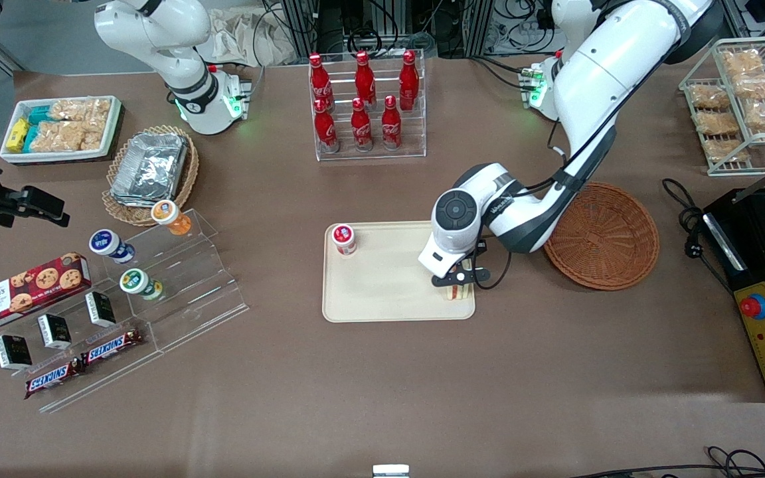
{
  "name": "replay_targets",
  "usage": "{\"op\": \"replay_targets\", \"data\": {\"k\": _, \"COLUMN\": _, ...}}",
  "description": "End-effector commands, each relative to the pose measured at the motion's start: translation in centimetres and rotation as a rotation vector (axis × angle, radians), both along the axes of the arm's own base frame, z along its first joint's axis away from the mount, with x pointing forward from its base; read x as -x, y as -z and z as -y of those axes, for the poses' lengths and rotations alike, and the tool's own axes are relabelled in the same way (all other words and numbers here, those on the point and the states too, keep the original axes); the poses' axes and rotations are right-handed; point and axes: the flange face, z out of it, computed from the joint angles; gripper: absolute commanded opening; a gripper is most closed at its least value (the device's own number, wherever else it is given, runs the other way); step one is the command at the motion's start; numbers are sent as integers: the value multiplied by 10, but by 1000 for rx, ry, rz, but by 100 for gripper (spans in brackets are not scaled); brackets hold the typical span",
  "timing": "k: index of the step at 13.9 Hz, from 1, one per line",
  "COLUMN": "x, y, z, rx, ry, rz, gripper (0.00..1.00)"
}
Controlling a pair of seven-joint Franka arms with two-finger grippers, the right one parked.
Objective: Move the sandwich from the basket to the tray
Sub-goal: 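Lower the sandwich onto the tray and open the left gripper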
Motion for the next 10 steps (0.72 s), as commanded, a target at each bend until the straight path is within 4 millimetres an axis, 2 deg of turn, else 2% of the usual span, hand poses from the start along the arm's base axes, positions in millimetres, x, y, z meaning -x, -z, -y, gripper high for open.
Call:
{"op": "replay_targets", "data": {"k": 1, "x": -4, "y": 2, "z": 3, "rx": -15, "ry": -6, "rz": 13, "gripper": 91}}
{"op": "replay_targets", "data": {"k": 2, "x": -5, "y": 2, "z": 1, "rx": -16, "ry": -10, "rz": 12, "gripper": 100}}
{"op": "replay_targets", "data": {"k": 5, "x": -6, "y": -10, "z": 1, "rx": -17, "ry": -15, "rz": 25, "gripper": 100}}
{"op": "replay_targets", "data": {"k": 10, "x": -13, "y": -71, "z": -4, "rx": -24, "ry": -28, "rz": 76, "gripper": 100}}
